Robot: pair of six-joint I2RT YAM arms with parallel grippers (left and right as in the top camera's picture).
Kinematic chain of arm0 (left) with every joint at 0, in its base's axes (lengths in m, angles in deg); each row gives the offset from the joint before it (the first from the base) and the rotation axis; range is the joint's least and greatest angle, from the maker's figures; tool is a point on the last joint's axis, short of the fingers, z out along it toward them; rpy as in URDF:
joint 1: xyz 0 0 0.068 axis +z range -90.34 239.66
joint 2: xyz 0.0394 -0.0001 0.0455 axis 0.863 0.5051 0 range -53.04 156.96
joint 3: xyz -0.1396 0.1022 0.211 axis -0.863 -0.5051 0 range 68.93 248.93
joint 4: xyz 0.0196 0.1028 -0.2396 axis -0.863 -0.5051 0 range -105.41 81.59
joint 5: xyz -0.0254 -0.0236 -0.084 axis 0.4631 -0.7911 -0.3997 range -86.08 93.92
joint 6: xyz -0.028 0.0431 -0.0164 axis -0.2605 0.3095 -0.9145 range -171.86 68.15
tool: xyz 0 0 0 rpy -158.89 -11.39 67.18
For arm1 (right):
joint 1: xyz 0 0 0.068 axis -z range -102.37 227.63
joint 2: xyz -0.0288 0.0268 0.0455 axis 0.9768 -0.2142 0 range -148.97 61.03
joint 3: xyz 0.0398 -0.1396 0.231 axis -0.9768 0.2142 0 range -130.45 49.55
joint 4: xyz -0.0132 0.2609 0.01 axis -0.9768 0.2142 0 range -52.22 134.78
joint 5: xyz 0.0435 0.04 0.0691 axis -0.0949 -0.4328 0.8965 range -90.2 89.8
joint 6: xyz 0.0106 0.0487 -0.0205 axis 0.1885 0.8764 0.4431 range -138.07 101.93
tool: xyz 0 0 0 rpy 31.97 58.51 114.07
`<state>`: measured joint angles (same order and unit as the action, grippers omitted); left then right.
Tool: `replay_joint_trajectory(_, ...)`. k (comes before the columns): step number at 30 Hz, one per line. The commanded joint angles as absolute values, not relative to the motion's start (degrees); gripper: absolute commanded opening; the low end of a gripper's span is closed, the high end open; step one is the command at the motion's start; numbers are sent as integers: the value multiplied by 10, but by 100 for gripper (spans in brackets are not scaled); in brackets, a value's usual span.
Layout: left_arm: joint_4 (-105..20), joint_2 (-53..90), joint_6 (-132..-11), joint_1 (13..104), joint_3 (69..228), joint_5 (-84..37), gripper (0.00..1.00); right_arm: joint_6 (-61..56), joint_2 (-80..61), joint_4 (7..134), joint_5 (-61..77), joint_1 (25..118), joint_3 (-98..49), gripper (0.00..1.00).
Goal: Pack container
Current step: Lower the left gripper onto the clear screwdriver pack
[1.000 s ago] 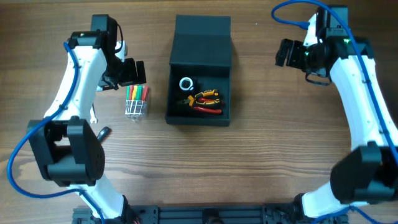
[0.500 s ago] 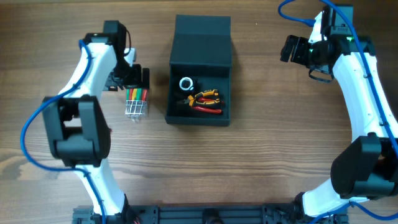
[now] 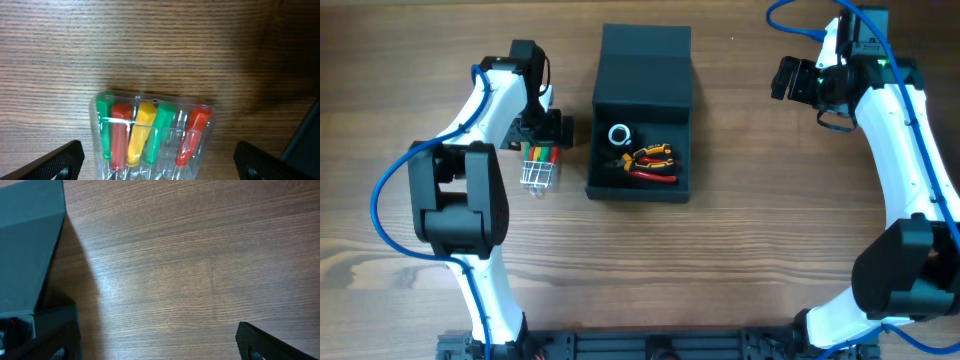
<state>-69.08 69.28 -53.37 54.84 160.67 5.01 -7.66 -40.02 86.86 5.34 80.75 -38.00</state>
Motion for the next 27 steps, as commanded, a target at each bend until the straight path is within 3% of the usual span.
replay_joint_trajectory(1, -683, 701, -555, 548, 1572, 64, 100, -91, -407, 874, 54, 811, -381, 100)
replay_joint_trajectory(16, -665, 701, -568, 548, 1528, 64, 99, -91, -407, 882, 54, 811, -381, 100)
replay_joint_trajectory(27, -676, 701, -568, 548, 1528, 64, 74, -91, -407, 884, 54, 811, -381, 100)
